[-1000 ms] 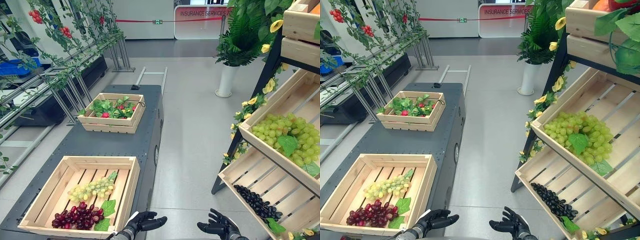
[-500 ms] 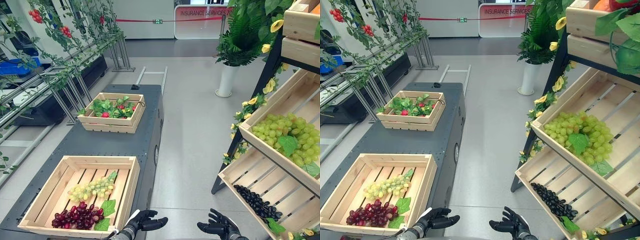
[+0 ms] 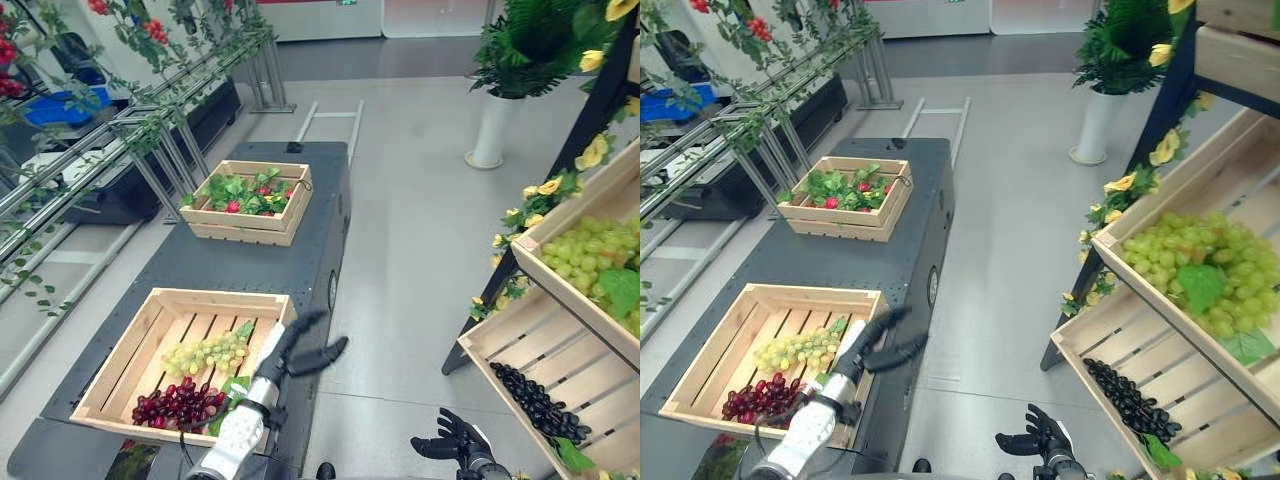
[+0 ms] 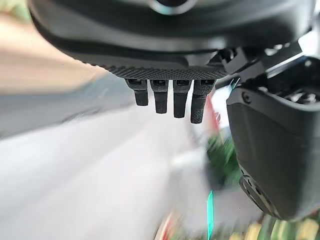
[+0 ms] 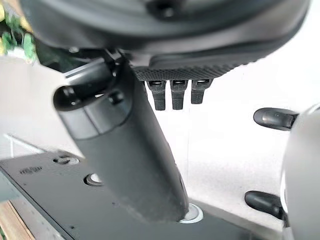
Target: Pick up the fruits from the basket on one side to the basket on the other side
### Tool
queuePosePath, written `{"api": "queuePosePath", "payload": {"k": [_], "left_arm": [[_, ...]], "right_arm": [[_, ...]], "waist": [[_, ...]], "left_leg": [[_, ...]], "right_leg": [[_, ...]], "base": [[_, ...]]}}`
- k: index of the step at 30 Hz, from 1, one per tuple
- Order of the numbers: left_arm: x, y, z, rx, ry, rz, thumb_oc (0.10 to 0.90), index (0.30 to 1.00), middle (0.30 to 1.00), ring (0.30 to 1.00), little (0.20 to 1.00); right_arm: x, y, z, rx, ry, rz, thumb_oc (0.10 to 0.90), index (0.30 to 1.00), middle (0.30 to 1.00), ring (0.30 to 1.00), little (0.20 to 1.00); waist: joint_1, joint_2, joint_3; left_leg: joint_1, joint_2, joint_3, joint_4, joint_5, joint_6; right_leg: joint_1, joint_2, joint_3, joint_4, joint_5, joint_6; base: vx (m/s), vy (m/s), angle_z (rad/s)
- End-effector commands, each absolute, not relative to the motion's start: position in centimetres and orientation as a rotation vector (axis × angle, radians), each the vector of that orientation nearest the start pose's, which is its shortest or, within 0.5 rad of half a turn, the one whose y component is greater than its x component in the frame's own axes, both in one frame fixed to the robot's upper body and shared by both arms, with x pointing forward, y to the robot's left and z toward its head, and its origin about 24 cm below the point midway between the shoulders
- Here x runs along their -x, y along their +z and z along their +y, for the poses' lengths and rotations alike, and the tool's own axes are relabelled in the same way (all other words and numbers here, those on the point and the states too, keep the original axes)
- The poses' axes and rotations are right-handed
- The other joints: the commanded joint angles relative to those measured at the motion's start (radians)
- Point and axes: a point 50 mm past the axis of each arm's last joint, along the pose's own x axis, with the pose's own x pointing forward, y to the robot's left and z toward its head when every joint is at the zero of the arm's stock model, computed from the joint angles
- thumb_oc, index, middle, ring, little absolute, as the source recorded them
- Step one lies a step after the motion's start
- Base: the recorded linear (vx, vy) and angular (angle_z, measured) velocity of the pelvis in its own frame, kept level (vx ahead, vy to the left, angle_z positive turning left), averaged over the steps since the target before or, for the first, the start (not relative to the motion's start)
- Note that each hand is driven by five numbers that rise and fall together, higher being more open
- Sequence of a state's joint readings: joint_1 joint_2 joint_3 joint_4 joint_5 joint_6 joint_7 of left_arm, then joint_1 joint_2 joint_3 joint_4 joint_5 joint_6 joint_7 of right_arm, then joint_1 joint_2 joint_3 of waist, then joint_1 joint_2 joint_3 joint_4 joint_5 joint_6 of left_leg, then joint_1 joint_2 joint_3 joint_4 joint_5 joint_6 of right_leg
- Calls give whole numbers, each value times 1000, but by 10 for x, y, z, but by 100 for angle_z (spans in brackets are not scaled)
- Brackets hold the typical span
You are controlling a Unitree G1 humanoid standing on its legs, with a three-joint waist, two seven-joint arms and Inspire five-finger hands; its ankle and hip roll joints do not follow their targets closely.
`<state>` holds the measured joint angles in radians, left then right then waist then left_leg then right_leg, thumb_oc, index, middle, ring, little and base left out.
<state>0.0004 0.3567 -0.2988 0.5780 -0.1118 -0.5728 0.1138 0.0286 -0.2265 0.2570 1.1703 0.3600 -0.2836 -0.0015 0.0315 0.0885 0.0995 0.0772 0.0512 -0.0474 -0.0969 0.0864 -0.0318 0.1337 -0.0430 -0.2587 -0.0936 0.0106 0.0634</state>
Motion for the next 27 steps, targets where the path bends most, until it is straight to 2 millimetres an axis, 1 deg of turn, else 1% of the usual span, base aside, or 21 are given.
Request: {"api": "queuePosePath", "payload": {"k": [1, 2, 3, 4, 5, 7, 8, 10, 11, 13, 14, 16, 17, 18, 19, 21, 23, 24, 26, 27], "left_arm": [[-265, 41, 228, -238, 68, -271, 800, 900, 900, 900, 900], [-266, 45, 234, -238, 89, -280, 800, 900, 900, 900, 900], [-267, 53, 246, -246, 139, -292, 800, 900, 900, 900, 900], [-267, 55, 249, -247, 146, -294, 800, 900, 900, 900, 900], [-266, 58, 260, -269, 192, -300, 800, 900, 900, 900, 900], [-264, 60, 267, -309, 219, -303, 800, 900, 900, 900, 900], [-261, 60, 277, -366, 260, -300, 800, 900, 900, 900, 900], [-258, 60, 286, -412, 291, -293, 800, 900, 900, 900, 900], [-254, 60, 296, -464, 327, -281, 800, 900, 900, 900, 900], [-251, 62, 308, -524, 377, -265, 800, 900, 900, 900, 900], [-251, 65, 315, -548, 413, -264, 800, 900, 900, 900, 900], [-254, 76, 325, -575, 468, -287, 800, 900, 900, 900, 900], [-257, 85, 334, -584, 506, -305, 800, 900, 900, 900, 900], [-259, 92, 338, -589, 518, -324, 800, 900, 900, 900, 900], [-264, 105, 345, -605, 534, -347, 800, 900, 900, 900, 900], [-267, 112, 349, -617, 542, -358, 800, 900, 900, 900, 900], [-276, 133, 357, -718, 570, -382, 800, 900, 900, 900, 900], [-280, 141, 360, -783, 587, -378, 800, 900, 900, 900, 900], [-285, 151, 364, -844, 605, -384, 800, 900, 900, 900, 900], [-288, 158, 366, -919, 615, -388, 800, 900, 900, 900, 900]], "right_arm": [[-149, -136, -213, 9, -142, 773, 800, 900, 900, 900, 900], [-149, -136, -215, 6, -147, 766, 800, 900, 900, 900, 900], [-149, -135, -219, -1, -161, 758, 800, 900, 900, 900, 900], [-149, -135, -219, -1, -165, 757, 800, 900, 900, 900, 900], [-149, -134, -223, 9, -186, 748, 800, 900, 900, 900, 900], [-148, -133, -227, 15, -198, 741, 800, 900, 900, 900, 900], [-148, -132, -230, 33, -205, 732, 800, 900, 900, 900, 900], [-147, -131, -232, 42, -208, 731, 800, 900, 900, 900, 900], [-146, -131, -235, 50, -209, 735, 800, 900, 900, 900, 900], [-146, -131, -238, 59, -199, 738, 800, 900, 900, 900, 900], [-148, -130, -238, 58, -189, 735, 800, 900, 900, 900, 900], [-153, -127, -239, 61, -173, 721, 800, 900, 900, 900, 900], [-158, -124, -240, 65, -155, 708, 800, 900, 900, 900, 900], [-162, -123, -240, 68, -143, 698, 800, 900, 900, 900, 900], [-168, -120, -240, 65, -123, 682, 800, 900, 900, 900, 900], [-172, -118, -240, 57, -113, 671, 800, 900, 900, 900, 900], [-186, -111, -237, 42, -82, 630, 800, 900, 900, 900, 900], [-192, -108, -237, 37, -74, 610, 800, 900, 900, 900, 900], [-199, -103, -238, 33, -66, 584, 800, 900, 900, 900, 900], [-206, -98, -237, 34, -57, 560, 800, 900, 900, 900, 900]], "waist": [[34, -26, 33], [36, -23, 33], [41, -17, 32], [42, -15, 32], [45, -9, 32], [47, -5, 34], [50, -1, 37], [52, 3, 41], [55, 6, 46], [58, 9, 60], [61, 10, 73], [68, 6, 101], [72, 2, 126], [75, -2, 144], [78, -7, 171], [79, -12, 188], [83, -21, 231], [86, -25, 246], [86, -30, 267], [85, -33, 284]], "left_leg": [[34, -116, 51, 10, -153, 52], [33, -117, 48, 10, -152, 52], [30, -120, 40, 10, -149, 51], [30, -121, 38, 10, -149, 50], [30, -124, 33, 10, -147, 49], [31, -125, 27, 10, -146, 49], [31, -128, 22, 10, -144, 49], [32, -129, 19, 10, -142, 49], [31, -129, 16, 10, -139, 51], [31, -126, 15, 10, -130, 54], [27, -126, 13, 18, -126, 56], [-10, -126, 15, 73, -131, 62], [-37, -127, 19, 113, -136, 64], [-52, -127, 26, 137, -140, 66], [-71, -126, 39, 171, -150, 67], [-84, -125, 50, 198, -159, 68], [-139, -123, 72, 291, -187, 67], [-171, -121, 83, 336, -200, 69], [-214, -116, 89, 393, -216, 70], [-250, -110, 99, 439, -230, 72]], "right_leg": [[16, -6, 15, 24, -87, -23], [15, -7, 13, 27, -89, -24], [12, -11, 10, 32, -92, -26], [12, -12, 9, 33, -92, -26], [12, -15, 6, 39, -96, -27], [10, -18, 4, 46, -99, -28], [9, -21, 0, 58, -105, -29], [5, -24, -5, 73, -111, -29], [-4, -28, -10, 100, -123, -30], [-24, -32, -16, 151, -142, -32], [-43, -37, -20, 195, -158, -34], [-92, -49, -28, 277, -179, -37], [-127, -59, -32, 332, -190, -36], [-144, -64, -35, 361, -190, -33], [-163, -71, -40, 396, -190, -29], [-175, -75, -43, 422, -194, -26], [-202, -88, -52, 488, -216, -30], [-226, -97, -56, 529, -230, -36], [-254, -107, -58, 577, -247, -44], [-281, -114, -58, 620, -265, -52]], "base": [[18, 52, 15], [29, 80, 11], [25, 56, 4], [55, 91, 11], [59, 81, 21], [67, 87, 22], [58, 76, 9], [65, 104, 8], [63, 128, 21], [41, 128, 22], [-18, 121, 7], [-103, 90, 4], [-150, 51, 8], [-176, 40, 14], [-132, 16, 18], [-88, 15, 29], [-122, 48, 32], [-128, 60, 21], [-107, 50, 9], [-99, 51, 2]]}}
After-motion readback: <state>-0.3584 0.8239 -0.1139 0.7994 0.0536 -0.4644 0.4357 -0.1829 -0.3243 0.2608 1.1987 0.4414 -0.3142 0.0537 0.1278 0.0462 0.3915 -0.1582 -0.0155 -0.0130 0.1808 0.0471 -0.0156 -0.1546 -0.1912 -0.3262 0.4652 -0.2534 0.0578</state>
